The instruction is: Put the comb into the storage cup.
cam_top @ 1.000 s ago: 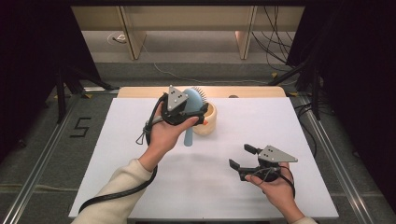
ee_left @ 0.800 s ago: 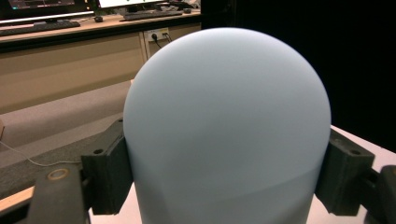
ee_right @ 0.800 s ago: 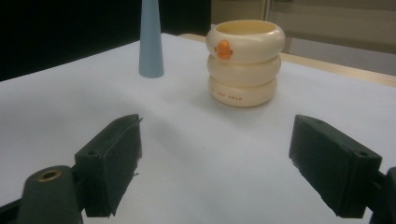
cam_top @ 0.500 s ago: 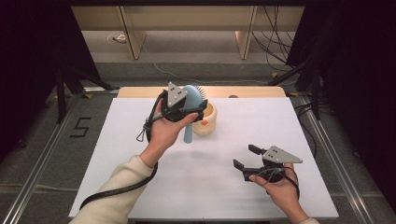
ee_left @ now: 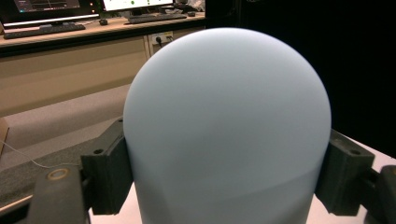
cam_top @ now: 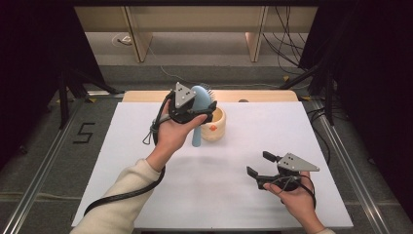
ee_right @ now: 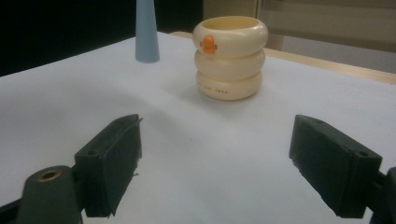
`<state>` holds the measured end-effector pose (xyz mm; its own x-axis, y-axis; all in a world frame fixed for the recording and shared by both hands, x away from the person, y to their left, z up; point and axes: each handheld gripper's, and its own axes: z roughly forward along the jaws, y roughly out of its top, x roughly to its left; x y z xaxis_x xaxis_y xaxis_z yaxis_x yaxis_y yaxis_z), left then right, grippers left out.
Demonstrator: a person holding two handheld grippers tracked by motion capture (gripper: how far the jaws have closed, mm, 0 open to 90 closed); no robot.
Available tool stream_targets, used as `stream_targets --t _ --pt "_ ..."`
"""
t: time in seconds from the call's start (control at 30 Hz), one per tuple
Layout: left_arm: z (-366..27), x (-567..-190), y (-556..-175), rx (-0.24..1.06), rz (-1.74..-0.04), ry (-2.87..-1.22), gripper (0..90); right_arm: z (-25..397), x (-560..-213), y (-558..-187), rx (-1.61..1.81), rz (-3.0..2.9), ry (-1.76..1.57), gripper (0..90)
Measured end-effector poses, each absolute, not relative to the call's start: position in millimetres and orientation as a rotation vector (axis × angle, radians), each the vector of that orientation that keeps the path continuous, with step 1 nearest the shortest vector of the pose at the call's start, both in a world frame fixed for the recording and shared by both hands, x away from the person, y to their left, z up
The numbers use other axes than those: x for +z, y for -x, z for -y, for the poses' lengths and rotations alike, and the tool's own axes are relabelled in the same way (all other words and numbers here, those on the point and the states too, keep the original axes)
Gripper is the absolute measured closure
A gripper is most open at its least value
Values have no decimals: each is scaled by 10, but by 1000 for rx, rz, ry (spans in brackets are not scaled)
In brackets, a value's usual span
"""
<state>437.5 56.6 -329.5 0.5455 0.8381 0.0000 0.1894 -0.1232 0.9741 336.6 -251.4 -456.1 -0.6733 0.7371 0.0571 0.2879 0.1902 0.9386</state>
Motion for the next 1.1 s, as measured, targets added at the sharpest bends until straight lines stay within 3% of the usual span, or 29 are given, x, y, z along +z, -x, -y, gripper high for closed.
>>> stream_targets --t 1.1 --pt "-529 -3167 -4520 705 -891 -1617 195 2605 -4585 -3339 1457 -2061 -973 173"
